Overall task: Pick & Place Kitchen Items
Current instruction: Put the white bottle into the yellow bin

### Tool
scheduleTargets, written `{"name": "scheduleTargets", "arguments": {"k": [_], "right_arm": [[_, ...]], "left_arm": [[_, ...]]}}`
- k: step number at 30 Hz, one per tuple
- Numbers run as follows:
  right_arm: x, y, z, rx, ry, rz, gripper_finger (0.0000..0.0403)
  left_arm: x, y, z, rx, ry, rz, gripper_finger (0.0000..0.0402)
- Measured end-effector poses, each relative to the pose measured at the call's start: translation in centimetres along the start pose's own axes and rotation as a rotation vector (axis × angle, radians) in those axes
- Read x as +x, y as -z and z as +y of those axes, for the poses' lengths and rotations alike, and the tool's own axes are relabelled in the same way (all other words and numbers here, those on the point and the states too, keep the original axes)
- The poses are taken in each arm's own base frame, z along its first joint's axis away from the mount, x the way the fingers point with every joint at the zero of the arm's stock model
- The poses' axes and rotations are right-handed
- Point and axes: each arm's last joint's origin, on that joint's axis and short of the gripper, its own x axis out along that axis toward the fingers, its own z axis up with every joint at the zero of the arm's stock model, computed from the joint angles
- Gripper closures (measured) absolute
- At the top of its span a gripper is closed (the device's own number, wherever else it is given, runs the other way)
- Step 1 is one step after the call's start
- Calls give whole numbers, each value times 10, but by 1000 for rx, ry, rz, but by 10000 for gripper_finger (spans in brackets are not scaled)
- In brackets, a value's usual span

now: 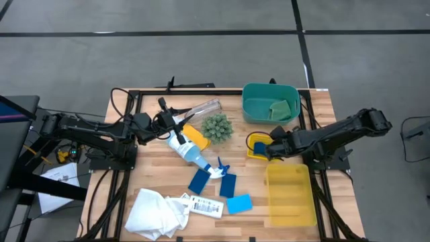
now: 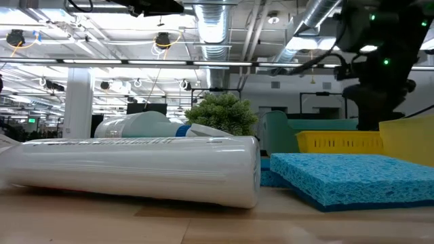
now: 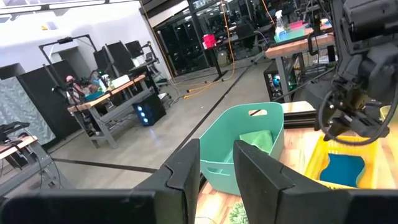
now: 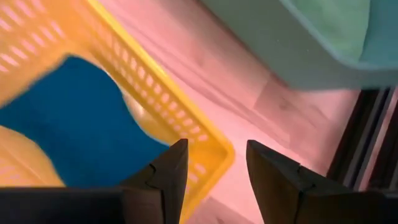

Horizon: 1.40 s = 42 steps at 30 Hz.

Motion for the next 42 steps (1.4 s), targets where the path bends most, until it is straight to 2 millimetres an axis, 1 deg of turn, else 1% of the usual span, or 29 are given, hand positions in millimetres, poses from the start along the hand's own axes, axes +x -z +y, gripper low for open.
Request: {"name": "scheduleTargets", "arguments": {"k": [4,10,23,32,36,39,42], "right_arm": [[10,2,-1,0,39,34,249],[16,1,-5,-31,86,24,249],[16,0,-6,-105,128,-42,249],[15,0,-6,-117,134,-57,249],[8,-1,-3,-102,106,-78,249],[-6,-4,0,-89,59,-126,249],[-26,-6,-2,-59,10,-220,249]], "left_arm": [[0,0,0,0,0,0,309],[0,0,0,0,0,0,309],[0,0,0,0,0,0,309],[0,0,0,0,0,-1,309],[0,0,0,0,-1,0,309],[0,0,0,0,0,0,309],[0,0,0,0,0,0,309]]}}
